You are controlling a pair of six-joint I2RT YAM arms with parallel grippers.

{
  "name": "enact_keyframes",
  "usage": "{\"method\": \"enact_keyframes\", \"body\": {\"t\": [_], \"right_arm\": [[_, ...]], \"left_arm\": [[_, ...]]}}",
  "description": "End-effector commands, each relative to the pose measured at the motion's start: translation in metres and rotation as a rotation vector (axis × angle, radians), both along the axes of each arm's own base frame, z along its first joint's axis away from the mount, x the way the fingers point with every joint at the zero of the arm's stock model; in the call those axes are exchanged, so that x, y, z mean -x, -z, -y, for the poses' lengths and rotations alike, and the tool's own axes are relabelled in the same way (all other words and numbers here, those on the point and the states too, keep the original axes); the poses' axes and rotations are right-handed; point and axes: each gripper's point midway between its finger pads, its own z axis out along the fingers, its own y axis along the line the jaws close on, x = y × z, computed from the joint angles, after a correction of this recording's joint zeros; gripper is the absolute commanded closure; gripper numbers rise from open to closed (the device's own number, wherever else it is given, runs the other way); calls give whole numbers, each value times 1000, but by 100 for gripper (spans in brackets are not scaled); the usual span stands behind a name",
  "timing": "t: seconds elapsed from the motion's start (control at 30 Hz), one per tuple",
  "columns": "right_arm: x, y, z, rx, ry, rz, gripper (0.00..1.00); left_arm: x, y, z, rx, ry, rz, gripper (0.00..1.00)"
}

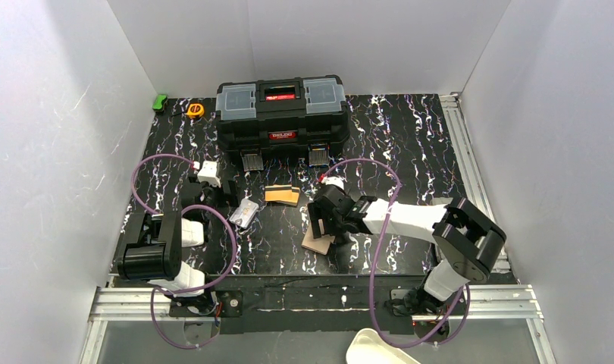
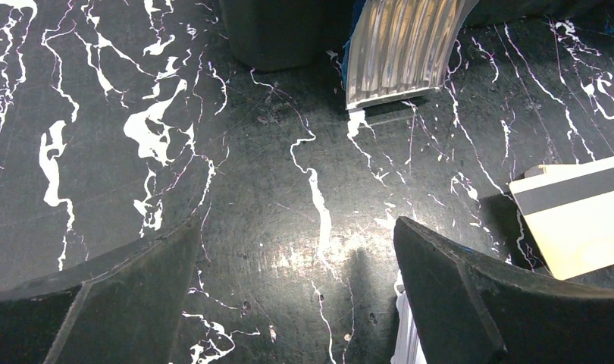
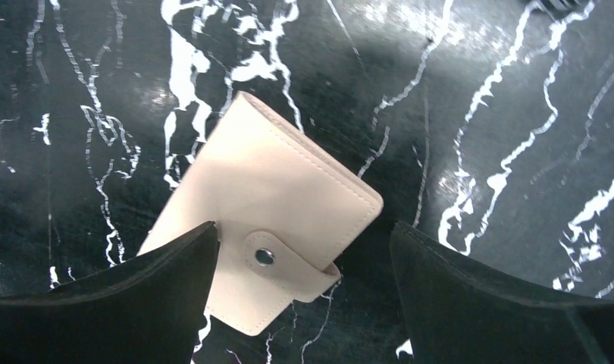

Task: Put the credit cards into the card holder
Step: Open the card holder at the center of the board.

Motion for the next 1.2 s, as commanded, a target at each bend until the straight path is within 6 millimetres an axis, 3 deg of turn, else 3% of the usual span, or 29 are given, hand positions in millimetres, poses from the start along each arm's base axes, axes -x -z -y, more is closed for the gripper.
{"method": "enact_keyframes", "body": {"t": [0.0,0.23,0.57,0.87,1.17], "right_arm": [[6,-2,-7,-39,-102,41,12],[11,-23,9,-38,-90,69,16],[16,-46,25,-2,-136,98,14],[24,-30,28,-21,-139,85,14],[7,-21,24,56,-157,133,15]], "left_arm": [[-7,-11,-4,-7,-8,32,1],[-7,-11,-3,-6,-8,32,1],[-7,-11,-3,-6,-8,32,1],[-7,-11,-4,-6,-9,32,1],[-7,-11,-3,-6,-8,33,1]]}}
